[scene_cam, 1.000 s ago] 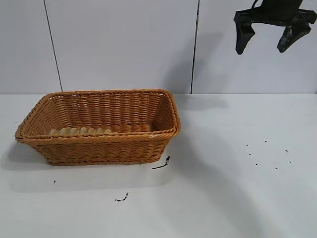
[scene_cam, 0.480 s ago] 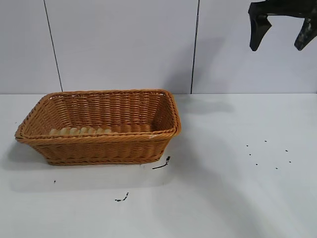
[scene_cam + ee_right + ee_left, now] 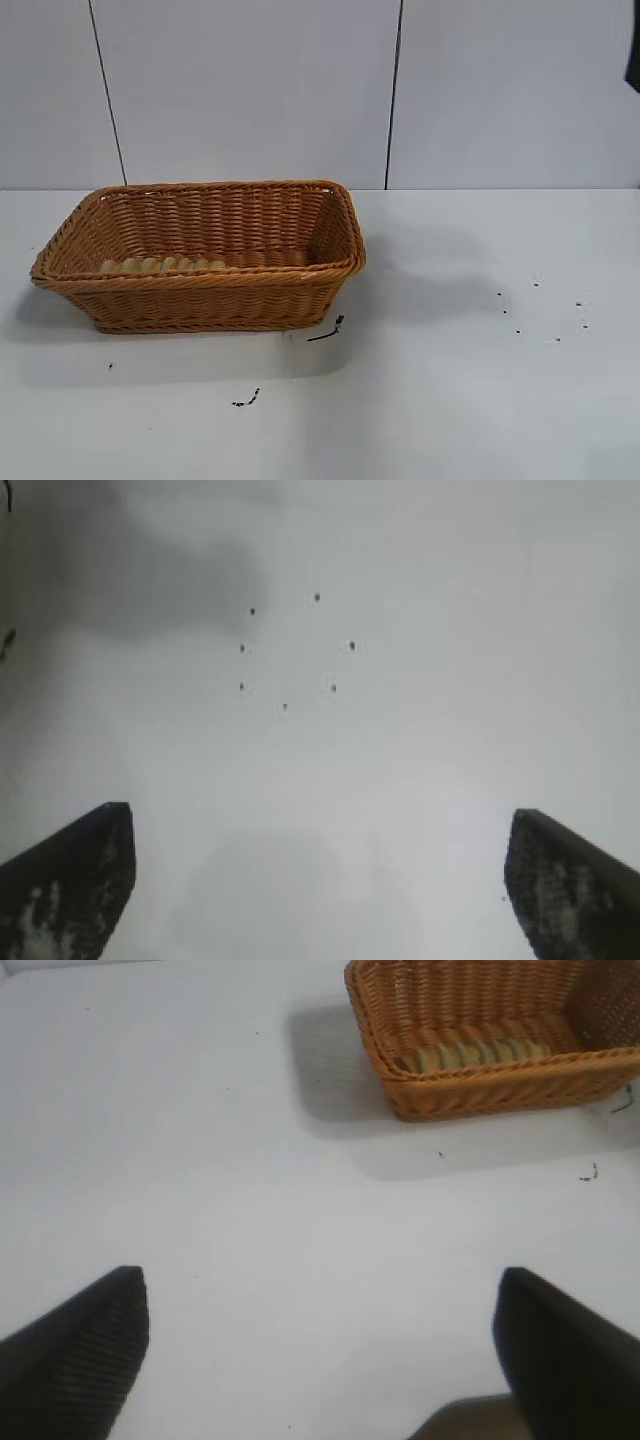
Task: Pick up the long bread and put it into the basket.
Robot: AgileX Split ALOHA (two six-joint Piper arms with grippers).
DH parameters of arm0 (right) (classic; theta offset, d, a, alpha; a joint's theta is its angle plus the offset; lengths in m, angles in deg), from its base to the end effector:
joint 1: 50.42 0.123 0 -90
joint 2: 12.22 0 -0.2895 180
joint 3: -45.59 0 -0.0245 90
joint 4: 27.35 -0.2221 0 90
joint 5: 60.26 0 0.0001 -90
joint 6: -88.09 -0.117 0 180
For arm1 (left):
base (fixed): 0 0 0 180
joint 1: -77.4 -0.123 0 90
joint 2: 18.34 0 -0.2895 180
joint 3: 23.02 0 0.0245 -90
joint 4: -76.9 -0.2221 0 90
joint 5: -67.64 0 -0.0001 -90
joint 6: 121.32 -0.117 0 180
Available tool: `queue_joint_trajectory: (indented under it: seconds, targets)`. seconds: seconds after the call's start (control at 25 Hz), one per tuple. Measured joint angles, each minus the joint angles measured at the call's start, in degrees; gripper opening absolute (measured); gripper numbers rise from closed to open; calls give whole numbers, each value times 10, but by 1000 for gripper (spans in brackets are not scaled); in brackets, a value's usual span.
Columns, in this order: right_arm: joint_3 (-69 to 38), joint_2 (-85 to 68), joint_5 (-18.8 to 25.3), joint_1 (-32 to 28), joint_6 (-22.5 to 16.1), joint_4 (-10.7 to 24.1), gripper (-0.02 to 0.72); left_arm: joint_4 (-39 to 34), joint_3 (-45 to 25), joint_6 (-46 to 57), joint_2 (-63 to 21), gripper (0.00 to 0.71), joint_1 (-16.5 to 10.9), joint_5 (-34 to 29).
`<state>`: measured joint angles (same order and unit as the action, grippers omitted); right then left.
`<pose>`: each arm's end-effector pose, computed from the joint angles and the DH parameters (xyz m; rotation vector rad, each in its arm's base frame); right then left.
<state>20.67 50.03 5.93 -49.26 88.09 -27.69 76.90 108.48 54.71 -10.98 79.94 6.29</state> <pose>0.1382 0.0034 0.3100 -0.0256 2.6766 0.0144 -0.0130 0.0006 0.2514 0.1162 2.0424 0.0156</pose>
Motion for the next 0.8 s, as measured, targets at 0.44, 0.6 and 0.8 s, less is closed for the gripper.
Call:
queue_joint_trajectory:
  seconds: [0.44, 0.6, 0.8]
  targets:
    - [-238, -395, -58, 0, 4, -19, 693, 0, 0, 0, 0, 696, 0, 0]
    - [-244, -479, -67, 0, 6, -27, 693, 0, 0, 0, 0, 696, 0, 0]
    - [-244, -531, -71, 0, 6, -28, 693, 0, 0, 0, 0, 696, 0, 0]
